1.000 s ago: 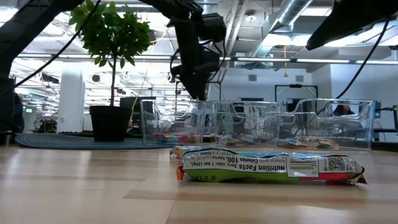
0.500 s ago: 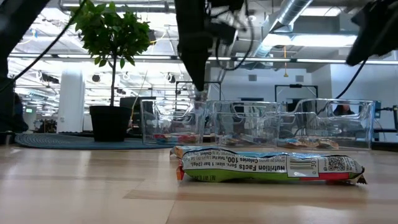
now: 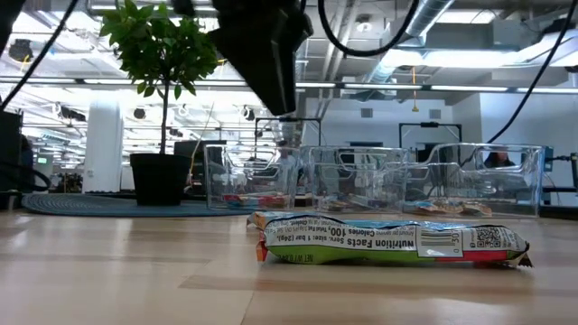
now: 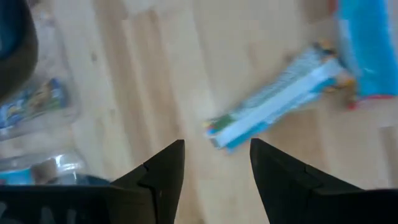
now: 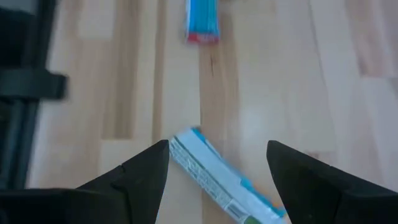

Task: Pick and place Granola Bars by type
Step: Put the yellow granola bar into the right transparent bin

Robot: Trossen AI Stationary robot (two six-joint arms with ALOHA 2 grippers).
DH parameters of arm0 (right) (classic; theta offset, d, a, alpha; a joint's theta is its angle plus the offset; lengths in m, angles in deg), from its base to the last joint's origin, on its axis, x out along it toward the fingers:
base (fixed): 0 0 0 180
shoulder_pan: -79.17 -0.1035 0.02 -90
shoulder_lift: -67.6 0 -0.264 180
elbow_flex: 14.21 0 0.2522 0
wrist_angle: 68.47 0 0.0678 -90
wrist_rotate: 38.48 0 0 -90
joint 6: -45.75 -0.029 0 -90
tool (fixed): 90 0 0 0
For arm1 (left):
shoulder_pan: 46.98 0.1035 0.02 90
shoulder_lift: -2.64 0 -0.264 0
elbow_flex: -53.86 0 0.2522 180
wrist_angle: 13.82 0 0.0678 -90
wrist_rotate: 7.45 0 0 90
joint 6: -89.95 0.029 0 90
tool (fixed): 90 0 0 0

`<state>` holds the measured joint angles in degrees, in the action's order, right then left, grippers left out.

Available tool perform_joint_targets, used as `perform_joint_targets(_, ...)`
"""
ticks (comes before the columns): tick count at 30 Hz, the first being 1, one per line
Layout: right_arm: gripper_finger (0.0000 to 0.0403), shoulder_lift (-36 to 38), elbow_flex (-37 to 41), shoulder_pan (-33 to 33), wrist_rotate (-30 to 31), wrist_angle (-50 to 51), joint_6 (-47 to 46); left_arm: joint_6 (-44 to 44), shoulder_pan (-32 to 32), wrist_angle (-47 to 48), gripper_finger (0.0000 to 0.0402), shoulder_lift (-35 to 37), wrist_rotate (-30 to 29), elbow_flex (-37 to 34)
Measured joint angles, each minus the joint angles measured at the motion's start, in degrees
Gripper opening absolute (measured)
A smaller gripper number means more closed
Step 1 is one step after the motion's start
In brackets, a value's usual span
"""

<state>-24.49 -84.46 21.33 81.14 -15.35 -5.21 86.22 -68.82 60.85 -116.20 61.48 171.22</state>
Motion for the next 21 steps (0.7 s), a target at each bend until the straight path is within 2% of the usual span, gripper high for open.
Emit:
perform_joint_targets(11,0.0265,-8.9,0.0,1.0,-9.5,0.8,0.2,-6.5,-7.6,-5.2,0.0178,-0.1,-3.3,-1.8)
perform_joint_targets(21,0.0265,-11.1,-0.2,1.4,-8.3,2.2,0.0,-6.6,-8.1,-7.5,0.0178,-0.1,-3.8,-1.8)
